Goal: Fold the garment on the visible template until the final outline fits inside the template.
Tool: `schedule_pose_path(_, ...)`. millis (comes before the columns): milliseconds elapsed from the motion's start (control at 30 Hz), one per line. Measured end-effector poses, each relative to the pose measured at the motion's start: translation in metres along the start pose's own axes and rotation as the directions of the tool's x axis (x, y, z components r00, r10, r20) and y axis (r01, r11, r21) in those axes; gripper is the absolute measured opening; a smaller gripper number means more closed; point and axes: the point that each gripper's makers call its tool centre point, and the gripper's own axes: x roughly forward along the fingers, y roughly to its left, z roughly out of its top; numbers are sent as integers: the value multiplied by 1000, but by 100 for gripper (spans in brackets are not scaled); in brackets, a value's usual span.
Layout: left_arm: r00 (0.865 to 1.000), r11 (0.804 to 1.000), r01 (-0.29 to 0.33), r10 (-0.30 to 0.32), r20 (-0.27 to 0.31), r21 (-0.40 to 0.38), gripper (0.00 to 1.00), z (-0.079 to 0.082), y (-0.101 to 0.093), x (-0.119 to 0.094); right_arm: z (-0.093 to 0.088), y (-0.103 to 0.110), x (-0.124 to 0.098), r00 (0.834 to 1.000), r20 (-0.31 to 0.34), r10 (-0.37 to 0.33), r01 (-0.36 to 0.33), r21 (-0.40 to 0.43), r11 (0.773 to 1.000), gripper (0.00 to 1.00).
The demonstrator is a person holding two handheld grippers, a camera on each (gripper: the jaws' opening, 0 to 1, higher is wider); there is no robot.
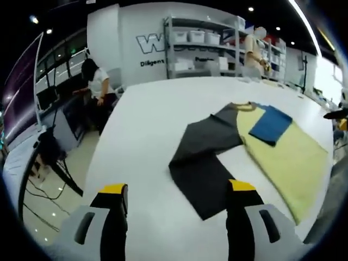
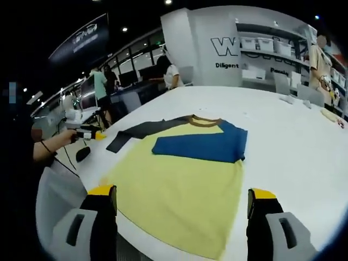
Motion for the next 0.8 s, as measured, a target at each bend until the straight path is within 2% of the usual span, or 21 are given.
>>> schedule_pose_path(333,999,999,-36,35,20,36,49,7,6,35,-3,-6,3,1000,-3,-30,30,6,1000,96)
schedule_pose_path(533,1000,997,-27,28,-5,66,44,2,2,53,-5,-10,3,999,1,-47,47,23,999,93)
schedule_pose_path(700,1000,997,-8,9,-9,79,32,1,-3,64,-9,-12,2,998,4,-59,59,40,997,91)
schedule_pose_path(800,999,998,-7,9,-32,57,30,-4,-4,71,-12,-13,2,998,-1,-66,66,47,997,91)
